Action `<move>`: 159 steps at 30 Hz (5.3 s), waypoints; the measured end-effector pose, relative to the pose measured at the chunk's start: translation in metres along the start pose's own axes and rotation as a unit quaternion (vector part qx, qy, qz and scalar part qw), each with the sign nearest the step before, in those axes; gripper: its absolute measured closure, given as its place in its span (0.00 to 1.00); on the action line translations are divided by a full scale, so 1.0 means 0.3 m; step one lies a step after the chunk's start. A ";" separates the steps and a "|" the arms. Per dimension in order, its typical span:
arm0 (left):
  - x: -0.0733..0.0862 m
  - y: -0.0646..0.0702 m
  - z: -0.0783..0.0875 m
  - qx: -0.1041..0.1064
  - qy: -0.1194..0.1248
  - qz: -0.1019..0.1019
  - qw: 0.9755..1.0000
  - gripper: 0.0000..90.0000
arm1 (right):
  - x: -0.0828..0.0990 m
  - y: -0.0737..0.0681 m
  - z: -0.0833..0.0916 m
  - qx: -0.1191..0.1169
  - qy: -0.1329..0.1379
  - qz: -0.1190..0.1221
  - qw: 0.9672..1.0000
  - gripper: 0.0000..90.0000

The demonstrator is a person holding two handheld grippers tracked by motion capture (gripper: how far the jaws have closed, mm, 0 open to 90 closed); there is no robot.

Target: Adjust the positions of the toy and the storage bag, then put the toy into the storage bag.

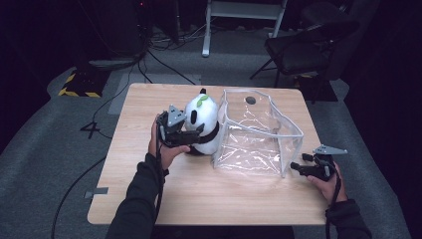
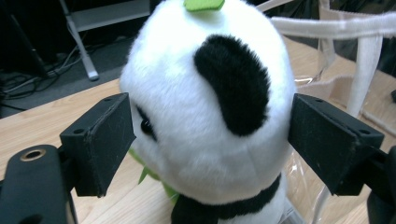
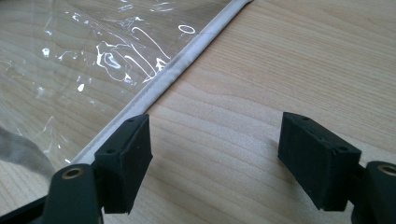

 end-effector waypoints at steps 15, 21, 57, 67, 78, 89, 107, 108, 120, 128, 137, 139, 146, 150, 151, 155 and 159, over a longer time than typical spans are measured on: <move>-0.016 0.003 -0.082 0.002 -0.027 0.020 0.999 0.00 | 0.000 -0.002 -0.001 0.003 0.000 0.000 1.000 0.29; -0.018 0.009 -0.124 -0.007 -0.032 0.015 0.999 0.00 | 0.000 -0.002 0.000 0.001 0.000 0.001 1.000 0.29; -0.020 -0.007 -0.128 -0.018 -0.059 -0.015 0.998 0.37 | 0.000 -0.002 -0.002 0.002 0.000 0.001 1.000 0.29; -0.018 -0.010 -0.119 -0.019 -0.044 -0.017 0.999 0.42 | 0.002 -0.005 -0.001 0.004 0.000 0.006 1.000 0.29; -0.028 0.000 -0.065 -0.038 -0.016 -0.027 0.999 0.43 | 0.004 -0.013 0.001 0.010 -0.005 0.015 1.000 0.29; -0.150 0.009 0.039 -0.038 0.031 -0.046 0.998 0.43 | 0.004 -0.012 0.002 0.008 -0.005 0.013 1.000 0.28; -0.284 0.010 0.132 -0.026 0.084 -0.053 0.995 0.43 | -0.056 -0.006 -0.050 -0.007 -0.007 0.035 0.999 0.39; -0.293 0.012 0.137 -0.025 0.088 -0.051 0.995 0.43 | -0.062 -0.006 -0.055 -0.012 -0.005 0.032 0.999 0.39; -0.373 0.044 0.146 -0.010 0.111 -0.055 0.992 0.43 | -0.146 -0.055 -0.109 -0.019 0.004 0.041 0.999 0.44; -0.447 0.106 0.150 0.007 0.133 -0.068 0.989 0.43 | -0.173 -0.054 -0.127 -0.023 0.009 0.025 0.999 0.46; -0.533 0.203 0.182 0.025 0.152 -0.090 0.984 0.43 | -0.186 -0.072 -0.143 -0.025 0.013 0.032 0.999 0.47; -0.547 0.224 0.179 0.030 0.156 -0.091 0.983 0.42 | -0.191 -0.077 -0.147 -0.024 0.012 0.032 0.999 0.47; -0.552 0.325 0.126 0.068 0.148 -0.101 0.982 0.42 | -0.190 -0.082 -0.146 -0.025 0.015 0.027 0.999 0.43; -0.513 0.355 0.063 0.085 0.130 -0.098 0.983 0.42 | -0.185 -0.077 -0.137 -0.029 0.020 0.022 0.999 0.40; -0.503 0.360 0.045 0.089 0.124 -0.098 0.983 0.42 | -0.183 -0.073 -0.130 -0.025 0.026 0.021 0.999 0.40; -0.476 0.392 -0.006 0.104 0.120 -0.090 0.983 0.42 | -0.172 -0.066 -0.112 -0.016 0.026 0.027 0.999 0.40; -0.479 0.439 -0.014 0.110 0.119 -0.106 0.981 0.41 | -0.155 -0.060 -0.096 -0.018 0.028 0.022 0.999 0.40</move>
Point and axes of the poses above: each handheld gripper's, and its own axes: z roughly backward along the jaws, x roughly out of its underside, y roughly to its right, the point moved 4 cm from there along -z, roughly forward along the jaws, and after that the axes turned 11 degrees about z, right-handed, at the moved point
